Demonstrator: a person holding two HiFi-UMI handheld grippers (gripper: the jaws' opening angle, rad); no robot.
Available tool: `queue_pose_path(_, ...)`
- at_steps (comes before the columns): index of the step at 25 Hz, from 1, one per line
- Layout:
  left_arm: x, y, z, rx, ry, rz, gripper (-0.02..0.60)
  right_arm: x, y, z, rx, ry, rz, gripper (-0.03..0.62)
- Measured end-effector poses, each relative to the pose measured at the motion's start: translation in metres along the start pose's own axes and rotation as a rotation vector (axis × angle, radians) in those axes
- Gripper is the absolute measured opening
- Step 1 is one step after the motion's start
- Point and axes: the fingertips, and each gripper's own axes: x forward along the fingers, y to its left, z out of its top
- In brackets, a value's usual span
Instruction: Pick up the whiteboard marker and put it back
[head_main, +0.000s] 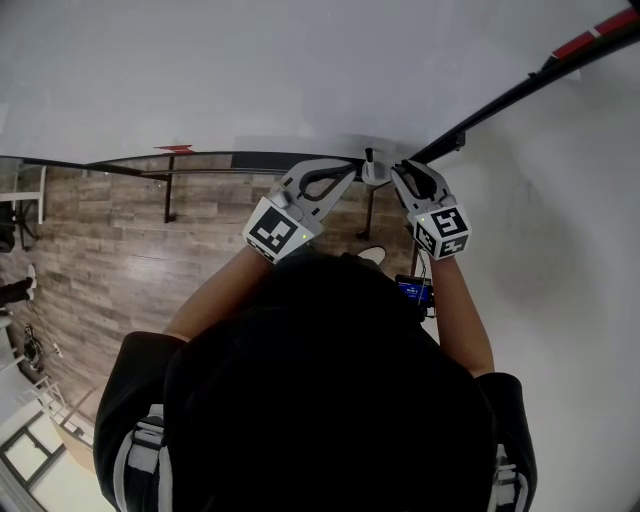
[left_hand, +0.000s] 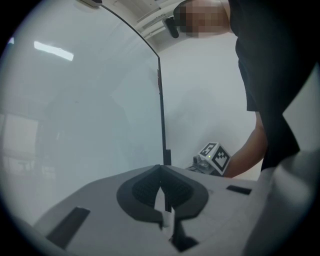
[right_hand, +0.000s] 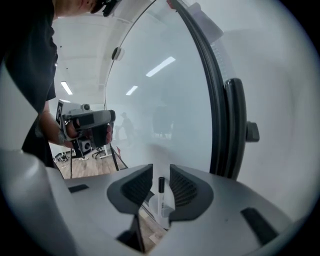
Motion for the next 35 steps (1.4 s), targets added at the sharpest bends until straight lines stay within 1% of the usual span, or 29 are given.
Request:
queue_pose_path(3, 0.0, 0.001, 0.001, -0.002, 0.003, 0.002, 0.003, -0.007, 0.009, 0.019, -0.011, -0.036, 0.011, 0.101)
queue_pose_path(9, 0.0, 0.002, 0.009, -0.001, -0.012, 0.006, 0.003, -0.027, 0.032, 0.06, -0.045, -0.116, 0.033, 0.069)
queue_pose_path(12, 0.002, 0.002, 0.015, -0.005, -0.021, -0.002, 0.003, -0.032, 0.036, 0.076, -0.042, -0.145, 0.025, 0.043)
queue_pose_path(15, 0.004, -0.001, 0.02, -0.014, -0.028, -0.017, 0.003, -0.037, 0.041, 0.088, -0.052, -0.174, 0.025, 0.002)
queue_pose_path(22, 0.01, -0.002, 0.029, 0.011, -0.041, -0.037, 0.003, -0.049, 0.048, 0.107, -0.083, -0.219, 0.022, 0.002)
queue_pose_path(27, 0.014, -0.003, 0.034, 0.002, -0.043, -0.042, 0.003, -0.058, 0.048, 0.121, -0.1, -0.252, 0.012, 0.002)
queue_pose_path(35, 0.021, 0.003, 0.052, 0.005, -0.073, -0.036, 0.003, -0.061, 0.047, 0.15, -0.118, -0.323, 0.002, 0.002)
